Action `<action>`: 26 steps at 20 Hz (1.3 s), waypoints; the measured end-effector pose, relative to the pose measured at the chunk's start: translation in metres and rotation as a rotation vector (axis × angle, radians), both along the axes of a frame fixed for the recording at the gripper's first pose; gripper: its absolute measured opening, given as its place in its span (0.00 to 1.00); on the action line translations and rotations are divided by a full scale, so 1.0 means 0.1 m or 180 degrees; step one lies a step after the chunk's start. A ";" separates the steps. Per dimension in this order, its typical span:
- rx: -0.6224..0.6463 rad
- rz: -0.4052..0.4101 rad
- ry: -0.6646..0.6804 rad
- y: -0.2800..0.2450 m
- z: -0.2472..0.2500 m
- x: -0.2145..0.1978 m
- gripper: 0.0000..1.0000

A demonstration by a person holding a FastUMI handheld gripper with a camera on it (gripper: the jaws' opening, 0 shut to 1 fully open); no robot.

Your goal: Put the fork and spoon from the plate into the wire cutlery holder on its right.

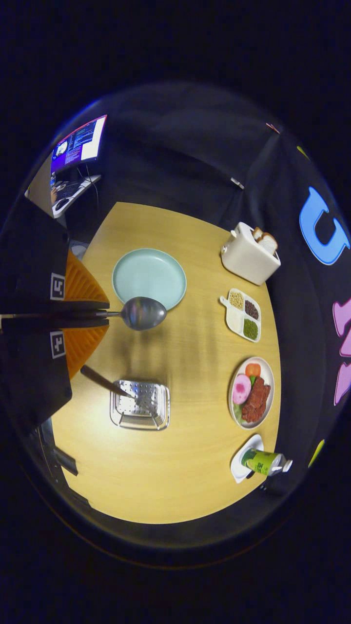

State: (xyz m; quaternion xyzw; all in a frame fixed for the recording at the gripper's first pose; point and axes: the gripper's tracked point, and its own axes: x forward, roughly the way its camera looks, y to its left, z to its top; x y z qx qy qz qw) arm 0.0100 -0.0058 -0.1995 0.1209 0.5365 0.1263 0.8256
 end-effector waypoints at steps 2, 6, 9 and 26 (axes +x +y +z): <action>-0.0054 -0.0111 0.0074 -0.29 -0.03 -0.02 0.08; -0.0146 -0.0294 0.0262 -0.72 -0.21 -0.03 0.08; -0.0170 -0.0356 0.0417 -0.85 -0.39 0.02 0.08; -0.0174 -0.0471 0.0659 -0.88 -0.63 0.32 0.48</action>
